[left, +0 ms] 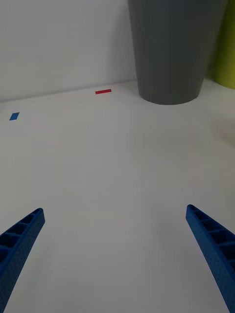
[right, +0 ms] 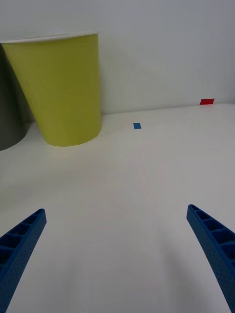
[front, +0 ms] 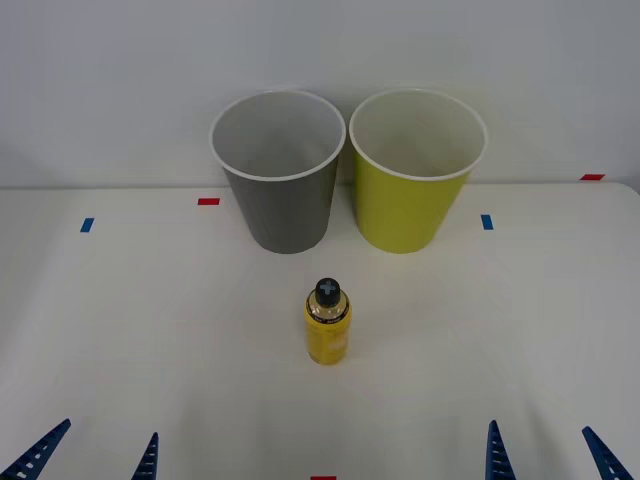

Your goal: Put cans in the gray bin and PET bottles in the light green bin.

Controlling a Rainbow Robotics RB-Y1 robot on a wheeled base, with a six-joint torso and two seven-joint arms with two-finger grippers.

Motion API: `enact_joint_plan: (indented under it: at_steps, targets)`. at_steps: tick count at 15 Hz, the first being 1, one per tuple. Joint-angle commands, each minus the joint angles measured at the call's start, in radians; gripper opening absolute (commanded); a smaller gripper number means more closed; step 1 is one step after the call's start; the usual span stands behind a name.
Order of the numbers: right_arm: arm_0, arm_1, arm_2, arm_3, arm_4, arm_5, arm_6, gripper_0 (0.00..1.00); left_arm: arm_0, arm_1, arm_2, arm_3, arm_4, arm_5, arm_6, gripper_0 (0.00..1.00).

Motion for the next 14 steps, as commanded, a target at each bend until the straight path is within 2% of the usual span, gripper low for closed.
enact_joint_plan:
  at_steps: [1,14]
  targets:
    - [0.000,0.000,0.000,0.000,0.000,0.000,0.000,1.00,0.000,0.000,0.000,0.000,0.000,0.000,0.000,1.00]
    - [0.000,0.000,0.000,0.000,0.000,0.000,0.000,1.00,0.000,0.000,0.000,0.000,0.000,0.000,0.000,1.00]
